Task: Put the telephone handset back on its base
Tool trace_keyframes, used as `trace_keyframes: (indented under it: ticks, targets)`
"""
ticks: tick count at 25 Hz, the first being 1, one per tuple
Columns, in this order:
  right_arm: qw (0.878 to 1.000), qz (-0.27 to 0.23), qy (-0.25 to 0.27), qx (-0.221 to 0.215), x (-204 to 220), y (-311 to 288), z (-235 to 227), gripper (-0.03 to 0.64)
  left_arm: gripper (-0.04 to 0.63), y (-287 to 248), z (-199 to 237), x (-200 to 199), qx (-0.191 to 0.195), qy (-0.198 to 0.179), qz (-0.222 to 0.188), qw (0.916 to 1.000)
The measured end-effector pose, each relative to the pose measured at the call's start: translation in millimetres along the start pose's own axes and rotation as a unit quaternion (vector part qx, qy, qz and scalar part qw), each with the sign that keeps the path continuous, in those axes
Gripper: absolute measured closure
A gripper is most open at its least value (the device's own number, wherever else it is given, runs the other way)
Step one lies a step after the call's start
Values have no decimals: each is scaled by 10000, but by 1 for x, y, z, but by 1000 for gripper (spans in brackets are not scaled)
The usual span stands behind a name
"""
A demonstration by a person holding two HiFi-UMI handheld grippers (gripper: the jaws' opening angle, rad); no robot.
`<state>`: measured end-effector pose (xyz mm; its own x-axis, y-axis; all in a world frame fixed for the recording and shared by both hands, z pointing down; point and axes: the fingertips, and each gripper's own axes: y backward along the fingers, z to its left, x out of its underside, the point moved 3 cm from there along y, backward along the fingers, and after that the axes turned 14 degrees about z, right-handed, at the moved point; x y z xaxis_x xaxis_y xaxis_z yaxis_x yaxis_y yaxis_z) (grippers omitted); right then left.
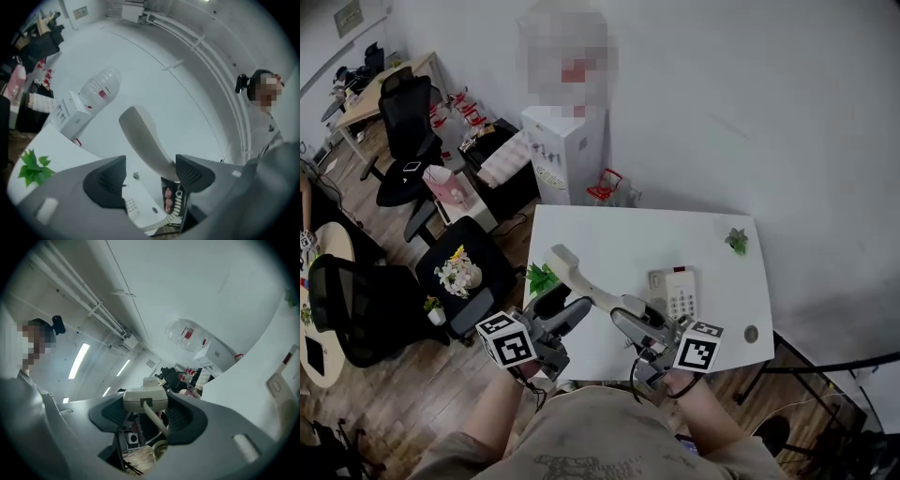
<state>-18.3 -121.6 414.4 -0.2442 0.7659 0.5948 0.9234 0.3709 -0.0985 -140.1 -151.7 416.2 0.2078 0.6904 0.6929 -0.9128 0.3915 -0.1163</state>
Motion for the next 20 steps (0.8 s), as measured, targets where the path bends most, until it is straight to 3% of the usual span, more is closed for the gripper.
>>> trace_keyframes:
  ticks: [3, 6, 16, 20]
  targets:
    - [9993, 4, -8, -375, 1, 0, 8, 345, 262, -8, -17, -5, 722, -79, -309, 9969]
    - [9983, 114, 69, -571, 4, -3, 15, 345, 262, -11, -30, -5, 1084, -292, -420, 9928]
    - [9922, 295, -220, -1195, 13, -21, 19, 342, 324, 7, -29, -17, 1069, -95, -932, 9898]
    - [9956, 319, -62, -881, 13, -28, 11, 339, 352, 16, -24, -23, 878, 25, -1091, 9901]
